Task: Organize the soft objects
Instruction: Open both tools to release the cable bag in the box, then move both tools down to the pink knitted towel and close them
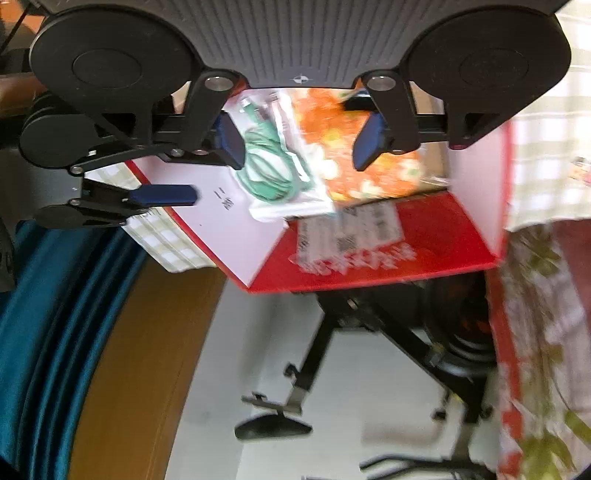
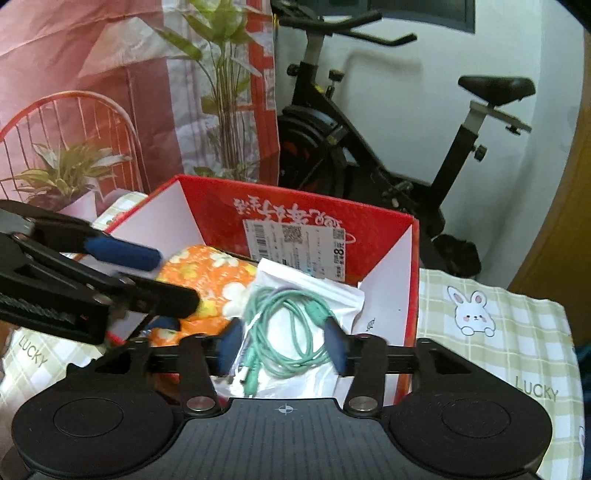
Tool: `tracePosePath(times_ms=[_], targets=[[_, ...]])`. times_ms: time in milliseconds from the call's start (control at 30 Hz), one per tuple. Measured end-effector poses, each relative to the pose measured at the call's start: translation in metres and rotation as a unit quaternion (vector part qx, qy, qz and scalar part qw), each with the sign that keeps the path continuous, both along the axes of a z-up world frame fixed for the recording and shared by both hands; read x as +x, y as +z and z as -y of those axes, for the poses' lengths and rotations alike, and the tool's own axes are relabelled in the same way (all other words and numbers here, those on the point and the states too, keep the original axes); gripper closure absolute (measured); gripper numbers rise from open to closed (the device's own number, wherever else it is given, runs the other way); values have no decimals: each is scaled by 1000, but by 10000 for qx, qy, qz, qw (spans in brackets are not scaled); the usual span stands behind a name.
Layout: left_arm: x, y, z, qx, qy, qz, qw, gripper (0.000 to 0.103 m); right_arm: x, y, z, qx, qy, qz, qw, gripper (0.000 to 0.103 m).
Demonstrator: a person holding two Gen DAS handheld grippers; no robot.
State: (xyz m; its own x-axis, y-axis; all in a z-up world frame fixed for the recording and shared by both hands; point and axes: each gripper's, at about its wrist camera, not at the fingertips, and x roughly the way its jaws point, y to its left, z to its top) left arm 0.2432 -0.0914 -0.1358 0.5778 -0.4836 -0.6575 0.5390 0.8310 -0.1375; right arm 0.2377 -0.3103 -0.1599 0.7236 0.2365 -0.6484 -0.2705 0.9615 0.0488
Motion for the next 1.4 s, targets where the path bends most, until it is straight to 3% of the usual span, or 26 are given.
tracePosePath(times_ms=[133, 333, 600, 900, 1100, 1400], targets=[[-27, 12, -25, 105, 203, 344, 9991, 24, -24, 9, -7, 116, -89, 184, 9997, 32], [-65, 12, -62, 78, 412, 471, 9980, 24, -60, 13, -12, 418, -67, 357, 9985, 31], [-100, -20, -92, -96, 759, -56, 9971, 25, -98, -1, -18, 549, -43, 325, 9980, 31], [-115, -64, -100, -308, 1010, -891, 9904, 31, -123, -48, -22, 324, -66, -240, 9992, 35], [-122, -83, -103, -478, 1070, -1237, 9854, 34, -138, -72, -22, 221, -131, -500, 9984, 35], [-130, -80, -100, -624, 940, -1161, 9868, 51, -140, -88, -10, 375, -299, -828, 9954, 51]])
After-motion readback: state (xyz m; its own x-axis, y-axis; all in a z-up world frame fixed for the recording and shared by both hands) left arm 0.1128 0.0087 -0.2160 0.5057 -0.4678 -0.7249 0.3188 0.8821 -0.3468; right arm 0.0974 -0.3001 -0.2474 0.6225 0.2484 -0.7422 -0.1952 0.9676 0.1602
